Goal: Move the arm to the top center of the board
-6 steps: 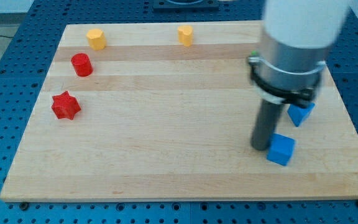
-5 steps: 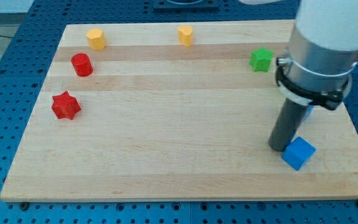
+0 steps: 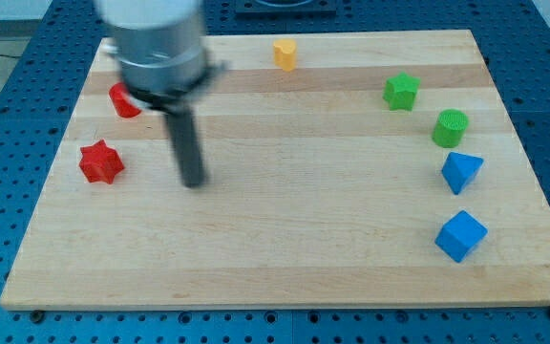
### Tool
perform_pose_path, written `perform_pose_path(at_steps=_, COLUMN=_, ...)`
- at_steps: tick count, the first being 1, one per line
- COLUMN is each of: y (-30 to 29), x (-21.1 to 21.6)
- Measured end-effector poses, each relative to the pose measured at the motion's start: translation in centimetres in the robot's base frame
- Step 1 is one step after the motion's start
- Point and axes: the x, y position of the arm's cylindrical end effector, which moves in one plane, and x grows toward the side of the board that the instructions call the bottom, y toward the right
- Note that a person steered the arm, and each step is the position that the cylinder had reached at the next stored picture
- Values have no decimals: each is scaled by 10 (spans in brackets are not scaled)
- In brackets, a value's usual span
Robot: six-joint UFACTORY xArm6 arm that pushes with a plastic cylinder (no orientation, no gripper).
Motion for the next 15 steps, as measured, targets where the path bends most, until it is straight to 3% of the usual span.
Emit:
perform_pose_path(at_steps=1, y=37, x=-86)
perform_pose_path(at_steps=2, y=14, x=-171)
perform_pose_path(at_steps=5, y=-135, x=-179)
perform_pose_path(at_steps=6, y=-105, x=-230)
perform_pose_path(at_steps=7, y=-28, x=-215)
perform_pose_path(at_steps=8, y=-31, x=-218)
perform_pose_path(at_steps=9, y=-83, x=-252)
perform_pose_path(at_steps=11, y=104, x=-235)
perform_pose_path(at_steps=12, y=141, x=-224)
perform_pose_path(at_steps=13, y=165, x=-206)
perform_pose_path(at_steps=15, y=154, x=-259)
